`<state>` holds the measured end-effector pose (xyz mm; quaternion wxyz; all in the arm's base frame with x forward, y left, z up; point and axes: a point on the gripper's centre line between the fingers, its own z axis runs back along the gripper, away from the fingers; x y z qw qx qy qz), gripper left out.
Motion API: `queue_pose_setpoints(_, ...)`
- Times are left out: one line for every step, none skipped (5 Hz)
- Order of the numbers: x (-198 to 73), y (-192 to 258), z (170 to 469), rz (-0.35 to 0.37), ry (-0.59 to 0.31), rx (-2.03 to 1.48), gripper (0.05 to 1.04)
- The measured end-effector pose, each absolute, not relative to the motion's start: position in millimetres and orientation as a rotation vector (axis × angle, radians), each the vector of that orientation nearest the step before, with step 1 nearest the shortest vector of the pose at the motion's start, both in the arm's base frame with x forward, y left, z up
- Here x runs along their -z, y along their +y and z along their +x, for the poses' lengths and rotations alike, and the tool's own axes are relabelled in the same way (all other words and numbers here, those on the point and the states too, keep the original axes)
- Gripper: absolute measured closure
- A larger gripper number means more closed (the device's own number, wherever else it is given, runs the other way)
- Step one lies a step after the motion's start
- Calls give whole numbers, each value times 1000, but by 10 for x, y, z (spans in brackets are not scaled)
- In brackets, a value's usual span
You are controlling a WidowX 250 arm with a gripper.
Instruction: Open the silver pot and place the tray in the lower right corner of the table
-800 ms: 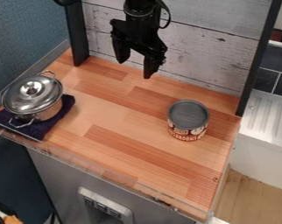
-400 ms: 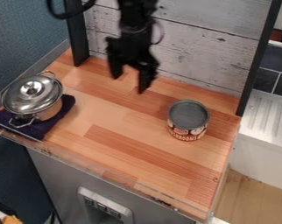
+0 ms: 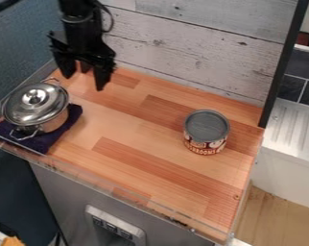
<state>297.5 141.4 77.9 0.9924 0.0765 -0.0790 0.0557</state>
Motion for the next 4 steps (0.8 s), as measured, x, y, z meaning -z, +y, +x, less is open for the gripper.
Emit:
queue_pose_setpoints(-766, 1594, 2827, 135, -124, -142, 83)
queue_pose_setpoints(-674, 1801, 2684, 95, -73, -171, 83)
queue_pose_setpoints(-598, 1860, 2612, 65, -31, -169, 83)
queue_pose_setpoints(-556, 1904, 2566, 85, 8, -149, 83)
